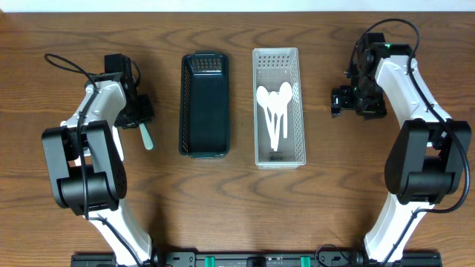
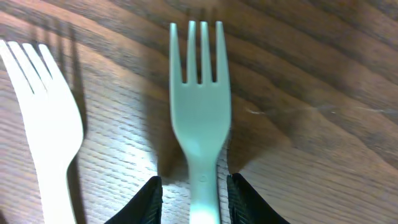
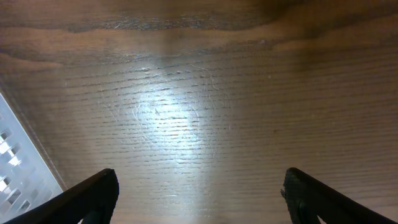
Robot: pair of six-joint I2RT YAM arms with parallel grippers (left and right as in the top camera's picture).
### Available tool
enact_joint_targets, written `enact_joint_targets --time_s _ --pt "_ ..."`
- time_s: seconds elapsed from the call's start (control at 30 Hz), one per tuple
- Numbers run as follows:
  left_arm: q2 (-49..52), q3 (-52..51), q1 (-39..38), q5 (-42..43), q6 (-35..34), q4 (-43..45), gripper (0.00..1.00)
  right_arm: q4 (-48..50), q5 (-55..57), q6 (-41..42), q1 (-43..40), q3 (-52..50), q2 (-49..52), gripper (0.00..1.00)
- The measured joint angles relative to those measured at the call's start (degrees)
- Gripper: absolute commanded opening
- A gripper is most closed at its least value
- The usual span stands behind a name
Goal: Pack container
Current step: 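Lower the left gripper onto the rightmost white fork and grasp it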
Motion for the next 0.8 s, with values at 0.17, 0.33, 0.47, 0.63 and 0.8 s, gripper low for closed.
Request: enact_joint_targets --time_s 0.17,0.33,0.47,0.63,0.8 --pt "1.14 0.13 -0.02 -1.14 -0.02 0.00 0.31 -0.22 0.00 0.00 0.00 0.00 0.00 0.88" --pt "1.36 0.33 -0.13 -1.33 -0.02 -0.09 0.31 -0.46 0.00 0.00 0.00 0.00 0.00 0.88" --pt "1.40 0.35 -0.35 -1.53 -0.04 -0.07 0.29 -0.48 0.00 0.00 0.00 0.00 0.00 0.88" --pt "1.44 0.37 -1.16 -2.21 -0.24 0.02 0.19 -0.48 0.00 0.00 0.00 0.00 0.00 0.88" --pt "1.51 0.44 -1.62 -2.47 -0.17 0.02 0.18 -0.48 0.00 0.00 0.00 0.00 0.00 0.88"
